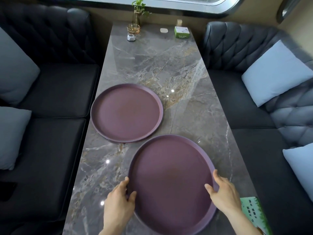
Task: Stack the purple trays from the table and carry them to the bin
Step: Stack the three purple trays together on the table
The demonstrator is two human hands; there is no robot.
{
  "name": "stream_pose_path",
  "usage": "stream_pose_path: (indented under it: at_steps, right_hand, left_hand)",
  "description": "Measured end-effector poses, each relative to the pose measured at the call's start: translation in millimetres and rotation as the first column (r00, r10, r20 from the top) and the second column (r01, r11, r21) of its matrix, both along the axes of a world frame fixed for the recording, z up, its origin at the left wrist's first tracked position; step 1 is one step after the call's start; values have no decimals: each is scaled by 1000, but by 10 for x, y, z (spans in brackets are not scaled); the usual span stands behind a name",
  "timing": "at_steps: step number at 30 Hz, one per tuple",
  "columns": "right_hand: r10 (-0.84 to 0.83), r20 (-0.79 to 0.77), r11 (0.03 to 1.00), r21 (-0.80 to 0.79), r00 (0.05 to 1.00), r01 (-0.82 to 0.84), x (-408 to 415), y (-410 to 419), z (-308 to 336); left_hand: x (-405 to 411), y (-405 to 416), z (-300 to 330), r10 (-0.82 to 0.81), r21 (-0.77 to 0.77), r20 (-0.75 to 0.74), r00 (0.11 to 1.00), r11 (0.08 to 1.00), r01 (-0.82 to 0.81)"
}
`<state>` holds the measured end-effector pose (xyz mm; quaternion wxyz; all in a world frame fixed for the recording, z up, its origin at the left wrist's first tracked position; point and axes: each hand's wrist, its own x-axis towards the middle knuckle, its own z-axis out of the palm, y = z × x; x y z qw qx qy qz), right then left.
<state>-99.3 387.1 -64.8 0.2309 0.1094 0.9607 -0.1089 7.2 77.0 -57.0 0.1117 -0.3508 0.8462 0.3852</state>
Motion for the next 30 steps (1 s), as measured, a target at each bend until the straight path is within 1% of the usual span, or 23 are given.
stream_pose_path:
  at_steps: [2,4,6,8,11,14,17,19,25,27,30]
  right_hand:
    - [20,67,1000,5,998,-21,16,-15,10]
    - [-1,92,1000,-6,996,2,64,-70,33]
    - [-38,53,999,11,998,38,95,-140,85]
    - [-58,-37,998,36,998,59,68,-214,172]
    - [-34,-177,999,-9,984,33,-104,-390,323]
    - [-30,-221,995,-98,975,9,-469,-641,450]
    - [-113,-159,942,-331,981,55,-957,-966,506]
    - [-149,-117,897,-435,982,84,-1278,-1189,486]
    - [-122,-93,836,-546,988,52,-2024,-1738,323]
    - [-124,-44,809,-583,991,75,-2225,-1866,245]
    - [-139,62,724,-674,988,145,-2453,-2017,104]
  left_hand:
    - [21,-88,14,-21,42,20,1000,999,20]
    - [45,-226,29,-84,89,45,996,993,79]
    - [41,-392,27,-130,136,50,990,983,123]
    - [-13,-561,24,-127,126,34,991,985,122]
    - [-194,-786,83,1,102,-44,999,995,4]
    - [-495,-989,121,156,119,-128,980,983,-141]
    - [-874,-1160,139,295,144,-179,938,951,-272]
    - [-1153,-1285,128,366,143,-193,910,928,-343]
    - [-1781,-1625,4,505,110,-198,840,863,-493]
    - [-1957,-1717,-61,536,132,-181,825,844,-520]
    - [-2161,-1835,-167,568,211,-129,813,817,-537]
